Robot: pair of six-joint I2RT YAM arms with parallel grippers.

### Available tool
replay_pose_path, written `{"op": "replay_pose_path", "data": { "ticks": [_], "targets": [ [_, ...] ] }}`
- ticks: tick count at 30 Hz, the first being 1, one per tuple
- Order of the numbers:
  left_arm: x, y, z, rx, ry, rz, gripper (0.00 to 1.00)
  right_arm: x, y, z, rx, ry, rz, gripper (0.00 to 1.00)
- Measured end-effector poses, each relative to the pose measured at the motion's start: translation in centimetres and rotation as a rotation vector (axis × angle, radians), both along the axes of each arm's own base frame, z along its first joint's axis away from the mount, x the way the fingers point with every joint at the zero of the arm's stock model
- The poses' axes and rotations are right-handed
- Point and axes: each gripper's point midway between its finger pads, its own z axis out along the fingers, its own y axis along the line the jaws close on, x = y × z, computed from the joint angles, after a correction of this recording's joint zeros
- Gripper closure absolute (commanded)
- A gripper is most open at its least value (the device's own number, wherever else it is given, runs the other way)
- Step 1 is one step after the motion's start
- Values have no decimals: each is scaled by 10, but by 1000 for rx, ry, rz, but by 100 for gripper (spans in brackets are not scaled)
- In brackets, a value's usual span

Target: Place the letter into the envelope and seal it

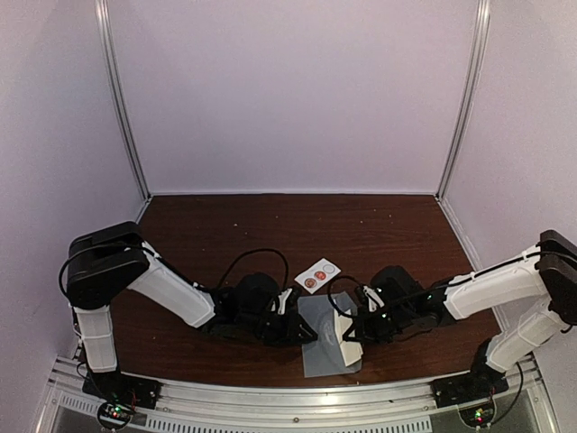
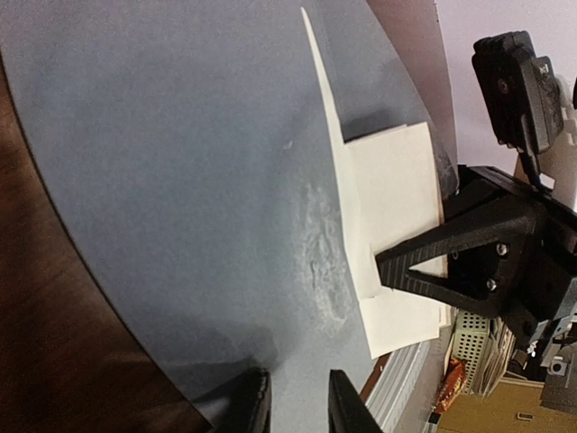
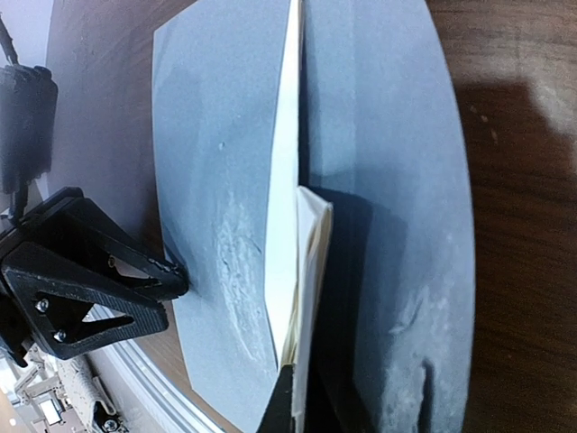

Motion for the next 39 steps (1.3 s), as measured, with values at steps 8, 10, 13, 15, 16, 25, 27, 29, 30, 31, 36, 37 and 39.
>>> {"op": "replay_pose_path", "data": {
  "ticks": [8, 10, 13, 15, 16, 25, 27, 29, 30, 31, 36, 37, 39],
  "targets": [
    [0, 0, 0, 0, 0, -1, 76, -1, 3, 0, -7, -1, 10, 85],
    [0, 0, 1, -1, -2, 0, 74, 0, 2, 3, -11, -5, 7, 77],
    [1, 0, 3, 2, -17, 5, 71, 3, 1, 15, -17, -38, 10, 67],
    [3, 2, 7, 11, -33, 12, 68, 6, 0, 24, -20, -63, 8, 63],
    [5, 3, 9, 14, -43, 17, 67, 7, -1, 29, -26, -75, 6, 62],
    [15, 11, 45, 15, -133, 57, 56, 11, -22, 41, -107, -140, -16, 57],
    [15, 12, 44, 19, -134, 61, 58, 11, -24, 40, -118, -141, -17, 61],
    [14, 15, 40, 29, -128, 63, 62, 11, -24, 39, -120, -143, -15, 65],
    [13, 17, 37, 36, -121, 64, 63, 11, -24, 40, -119, -144, -15, 65],
    [12, 19, 34, 43, -115, 66, 63, 12, -24, 40, -120, -146, -13, 65],
    [8, 26, 25, 63, -97, 69, 63, 12, -23, 33, -132, -137, -12, 66],
    [8, 26, 24, 66, -94, 70, 63, 12, -24, 30, -138, -133, -11, 66],
    [8, 26, 21, 72, -89, 70, 63, 11, -25, 25, -148, -126, -9, 66]
  ]
}}
